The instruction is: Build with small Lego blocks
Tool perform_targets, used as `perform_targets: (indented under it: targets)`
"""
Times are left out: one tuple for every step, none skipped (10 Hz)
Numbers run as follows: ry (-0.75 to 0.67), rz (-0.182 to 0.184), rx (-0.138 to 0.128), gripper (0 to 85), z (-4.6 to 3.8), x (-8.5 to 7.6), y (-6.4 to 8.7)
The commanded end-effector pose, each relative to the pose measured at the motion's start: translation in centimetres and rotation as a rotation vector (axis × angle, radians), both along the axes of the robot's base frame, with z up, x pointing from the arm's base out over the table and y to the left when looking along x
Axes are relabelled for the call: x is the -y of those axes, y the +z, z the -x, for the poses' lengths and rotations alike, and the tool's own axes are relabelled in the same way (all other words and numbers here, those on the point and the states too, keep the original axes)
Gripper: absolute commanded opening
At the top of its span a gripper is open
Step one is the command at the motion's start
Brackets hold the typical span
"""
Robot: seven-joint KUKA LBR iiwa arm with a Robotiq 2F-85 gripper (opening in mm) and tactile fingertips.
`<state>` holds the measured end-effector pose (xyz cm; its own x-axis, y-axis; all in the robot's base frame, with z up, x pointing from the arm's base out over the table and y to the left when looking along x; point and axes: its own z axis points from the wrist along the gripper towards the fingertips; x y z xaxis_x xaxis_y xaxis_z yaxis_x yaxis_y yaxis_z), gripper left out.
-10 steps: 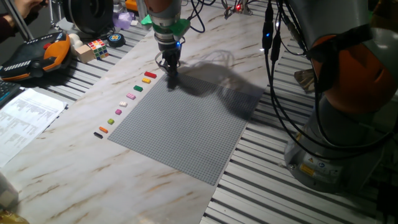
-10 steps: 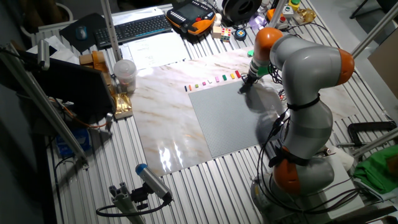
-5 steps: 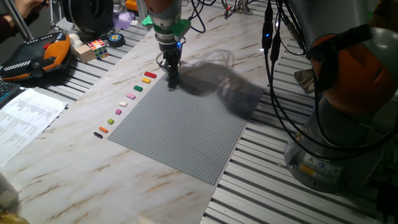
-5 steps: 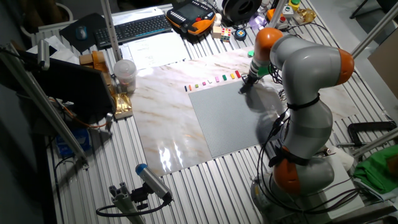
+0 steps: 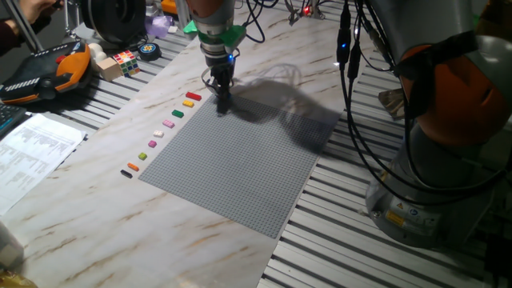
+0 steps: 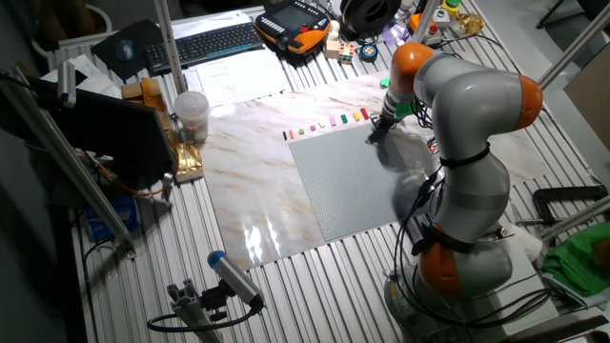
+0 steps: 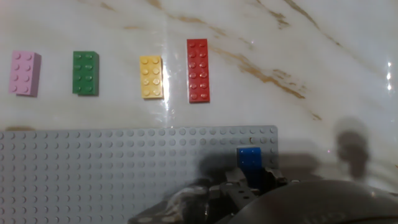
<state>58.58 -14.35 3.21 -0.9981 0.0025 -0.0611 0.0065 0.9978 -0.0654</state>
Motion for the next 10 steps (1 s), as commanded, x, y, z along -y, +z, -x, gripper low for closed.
perform_targets:
  targets:
    - [-0.002, 0.0, 0.001, 0.7, -0.15, -0.05, 0.0]
    - [-0.002, 0.001, 0.003, 0.7, -0.37, 0.0, -0.08]
    - [-0.002, 0.001, 0.004, 0.7, -0.53, 0.02, -0.26]
    - [-0.002, 0.0, 0.004, 0.7, -0.59, 0.05, -0.32]
    - [-0.002, 0.0, 0.004, 0.7, -0.65, 0.06, -0.37]
    - [-0.002, 0.0, 0.004, 0.7, -0.75, 0.07, -0.43]
    - [-0.002, 0.0, 0.004, 0.7, -0.84, 0.11, -0.42]
    - [-0.002, 0.0, 0.004, 0.7, -0.86, 0.1, -0.42]
    - [-0.002, 0.0, 0.004, 0.7, -0.87, 0.11, -0.44]
    - [-0.002, 0.0, 0.004, 0.7, -0.88, 0.12, -0.45]
